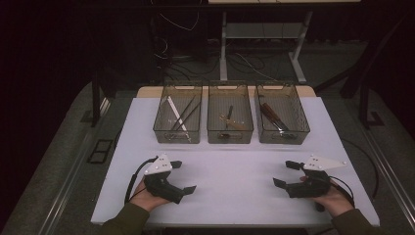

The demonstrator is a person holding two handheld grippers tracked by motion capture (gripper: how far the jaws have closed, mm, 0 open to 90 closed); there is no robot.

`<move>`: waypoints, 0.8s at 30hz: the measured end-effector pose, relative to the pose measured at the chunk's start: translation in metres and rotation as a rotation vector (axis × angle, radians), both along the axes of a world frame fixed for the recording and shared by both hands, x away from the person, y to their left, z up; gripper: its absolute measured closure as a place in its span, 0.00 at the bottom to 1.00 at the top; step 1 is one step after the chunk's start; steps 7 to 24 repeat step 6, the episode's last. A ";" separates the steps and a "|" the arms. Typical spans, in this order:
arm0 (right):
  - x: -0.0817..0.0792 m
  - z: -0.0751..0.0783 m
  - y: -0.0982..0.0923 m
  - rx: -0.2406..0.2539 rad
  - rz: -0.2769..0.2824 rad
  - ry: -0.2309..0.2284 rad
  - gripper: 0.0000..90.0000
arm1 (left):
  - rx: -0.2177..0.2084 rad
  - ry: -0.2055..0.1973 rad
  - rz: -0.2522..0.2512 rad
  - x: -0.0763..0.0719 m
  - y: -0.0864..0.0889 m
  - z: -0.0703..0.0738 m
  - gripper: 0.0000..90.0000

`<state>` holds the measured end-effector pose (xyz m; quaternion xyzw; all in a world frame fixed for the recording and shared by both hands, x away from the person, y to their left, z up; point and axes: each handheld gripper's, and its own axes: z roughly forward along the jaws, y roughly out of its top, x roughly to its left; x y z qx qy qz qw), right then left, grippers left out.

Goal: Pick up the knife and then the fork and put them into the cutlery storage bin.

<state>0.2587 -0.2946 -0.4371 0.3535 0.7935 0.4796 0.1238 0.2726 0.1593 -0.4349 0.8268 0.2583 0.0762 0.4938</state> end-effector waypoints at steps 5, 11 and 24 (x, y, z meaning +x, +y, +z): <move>0.000 0.000 0.000 0.000 0.004 -0.001 0.18 | 0.000 0.002 0.000 0.000 0.000 0.000 0.00; 0.000 0.000 0.000 0.001 0.005 -0.001 0.18 | 0.000 0.002 0.000 0.000 0.000 0.000 0.00; 0.000 0.000 0.000 0.001 0.005 -0.001 0.18 | 0.000 0.002 0.000 0.000 0.000 0.000 0.00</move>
